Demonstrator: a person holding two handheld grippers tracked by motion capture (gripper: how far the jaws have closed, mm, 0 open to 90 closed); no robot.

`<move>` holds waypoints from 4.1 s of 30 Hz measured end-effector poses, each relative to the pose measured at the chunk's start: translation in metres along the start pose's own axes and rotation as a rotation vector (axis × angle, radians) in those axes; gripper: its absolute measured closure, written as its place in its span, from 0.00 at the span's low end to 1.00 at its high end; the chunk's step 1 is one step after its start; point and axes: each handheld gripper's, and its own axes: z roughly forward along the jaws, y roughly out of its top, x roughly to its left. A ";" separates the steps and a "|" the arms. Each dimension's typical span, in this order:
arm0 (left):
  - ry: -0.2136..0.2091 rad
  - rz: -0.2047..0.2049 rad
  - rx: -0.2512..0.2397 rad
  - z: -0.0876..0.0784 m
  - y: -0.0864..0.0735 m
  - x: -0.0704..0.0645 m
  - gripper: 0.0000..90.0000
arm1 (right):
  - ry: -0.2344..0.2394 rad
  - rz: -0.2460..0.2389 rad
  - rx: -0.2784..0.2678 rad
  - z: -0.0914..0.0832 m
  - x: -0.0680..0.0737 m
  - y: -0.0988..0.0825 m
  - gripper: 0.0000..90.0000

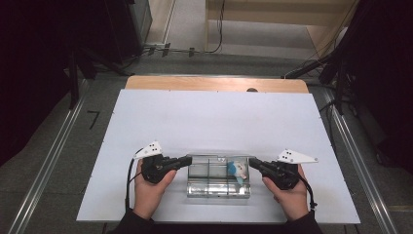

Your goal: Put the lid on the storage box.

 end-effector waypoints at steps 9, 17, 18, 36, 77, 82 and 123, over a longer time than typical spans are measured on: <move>-0.008 0.003 -0.003 -0.003 -0.003 -0.004 1.00 | 0.012 -0.006 -0.010 -0.003 0.001 -0.004 0.98; -0.010 0.000 -0.003 -0.007 -0.007 -0.006 1.00 | 0.026 -0.022 -0.014 -0.004 0.002 -0.007 0.98; -0.010 0.000 -0.004 -0.007 -0.008 -0.007 1.00 | 0.028 -0.022 -0.015 -0.004 0.002 -0.008 0.98; -0.025 -0.009 -0.006 -0.016 -0.014 -0.014 1.00 | 0.036 -0.018 -0.016 -0.010 0.005 -0.015 0.98; -0.016 -0.023 0.064 -0.022 -0.043 -0.025 1.00 | 0.055 -0.041 0.032 -0.020 0.016 -0.039 0.98; -0.005 -0.018 0.081 -0.023 -0.046 -0.026 1.00 | 0.057 -0.048 0.048 -0.020 0.019 -0.042 0.98; 0.042 0.040 0.062 -0.030 -0.044 -0.018 0.69 | 0.087 -0.066 -0.029 -0.037 0.000 -0.036 0.60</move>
